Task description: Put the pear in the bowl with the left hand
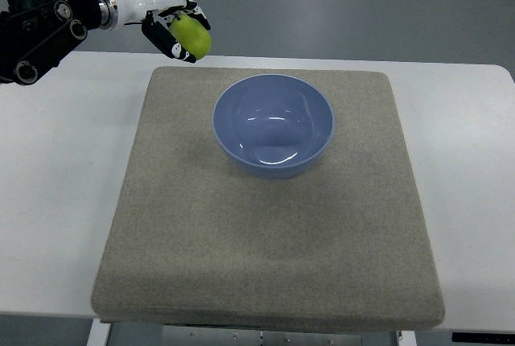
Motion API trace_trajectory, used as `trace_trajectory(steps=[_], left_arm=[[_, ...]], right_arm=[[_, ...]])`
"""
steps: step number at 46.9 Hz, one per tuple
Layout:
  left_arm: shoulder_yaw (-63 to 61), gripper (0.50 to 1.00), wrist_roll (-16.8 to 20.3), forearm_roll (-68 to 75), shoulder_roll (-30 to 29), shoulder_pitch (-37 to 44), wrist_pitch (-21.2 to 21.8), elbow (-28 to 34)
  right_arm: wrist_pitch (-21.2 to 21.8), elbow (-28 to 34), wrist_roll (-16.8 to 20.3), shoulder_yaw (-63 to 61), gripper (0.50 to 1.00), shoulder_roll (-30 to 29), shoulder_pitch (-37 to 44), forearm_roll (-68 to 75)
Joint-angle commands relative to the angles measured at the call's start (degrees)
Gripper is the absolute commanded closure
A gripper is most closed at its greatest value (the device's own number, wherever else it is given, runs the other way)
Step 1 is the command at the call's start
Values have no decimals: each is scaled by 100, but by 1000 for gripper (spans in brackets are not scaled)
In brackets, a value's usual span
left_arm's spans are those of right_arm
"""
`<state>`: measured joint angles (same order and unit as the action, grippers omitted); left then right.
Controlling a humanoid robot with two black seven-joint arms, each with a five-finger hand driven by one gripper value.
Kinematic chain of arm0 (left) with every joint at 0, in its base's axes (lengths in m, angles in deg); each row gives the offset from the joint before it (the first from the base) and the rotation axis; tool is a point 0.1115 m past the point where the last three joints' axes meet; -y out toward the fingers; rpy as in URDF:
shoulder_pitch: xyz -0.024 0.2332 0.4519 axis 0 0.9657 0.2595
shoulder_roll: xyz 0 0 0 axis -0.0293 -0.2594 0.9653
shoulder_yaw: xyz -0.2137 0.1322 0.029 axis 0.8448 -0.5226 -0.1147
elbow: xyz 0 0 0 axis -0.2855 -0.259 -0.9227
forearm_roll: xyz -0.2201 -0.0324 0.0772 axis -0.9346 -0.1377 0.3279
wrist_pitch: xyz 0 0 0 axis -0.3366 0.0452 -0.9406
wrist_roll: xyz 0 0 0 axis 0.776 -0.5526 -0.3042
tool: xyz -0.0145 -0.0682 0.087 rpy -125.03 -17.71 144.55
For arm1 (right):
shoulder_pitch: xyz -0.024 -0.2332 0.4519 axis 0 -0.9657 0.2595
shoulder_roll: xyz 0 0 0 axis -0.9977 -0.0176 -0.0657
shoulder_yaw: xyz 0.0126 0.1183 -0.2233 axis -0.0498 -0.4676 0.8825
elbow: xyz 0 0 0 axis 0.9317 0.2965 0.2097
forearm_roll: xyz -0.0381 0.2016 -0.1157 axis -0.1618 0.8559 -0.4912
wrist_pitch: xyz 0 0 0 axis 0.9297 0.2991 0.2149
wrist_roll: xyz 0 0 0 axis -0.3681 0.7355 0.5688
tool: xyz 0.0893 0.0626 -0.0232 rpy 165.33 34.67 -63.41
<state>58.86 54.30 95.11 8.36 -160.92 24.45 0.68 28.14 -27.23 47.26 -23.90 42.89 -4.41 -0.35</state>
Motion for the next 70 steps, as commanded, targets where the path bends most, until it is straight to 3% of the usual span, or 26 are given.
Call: trace_trajectory(steps=[1,18,26,45,46,47,48,52,54,62,70], left_arm=[[9,1000,-1,-139,30,-70,-161,-86],[-8,1000,-1,-412,48,-202,-1095,-1228],[-113,1000,-1,-324,144,-140,-1095,-1571],[-430,1000,-1,115,408,158,-1032,-1554],[-430,905,-1,115,408,150,-1032,-1554],[-430,762,-1,115,408,158,-1014,-1563],[-430,667,-1,115,417,159,-988,-1554],[-430,602,8,98,417,150,-953,-1554],[-430,525,-1,63,417,141,-935,-1554],[-369,504,-1,-323,417,44,-935,-1484],[-360,504,-1,-1877,399,-149,-917,-1010]], right_arm=[[0,-8,0,0,574,0,-1,0],[0,-8,0,0,574,0,-1,0],[0,1,0,0,574,0,-1,0],[0,1,0,0,574,0,-1,0],[0,1,0,0,574,0,-1,0],[0,1,0,0,574,0,-1,0],[0,1,0,0,574,0,-1,0],[0,1,0,0,574,0,-1,0],[0,1,0,0,574,0,-1,0],[0,1,0,0,574,0,-1,0],[0,-8,0,0,574,0,-1,0]])
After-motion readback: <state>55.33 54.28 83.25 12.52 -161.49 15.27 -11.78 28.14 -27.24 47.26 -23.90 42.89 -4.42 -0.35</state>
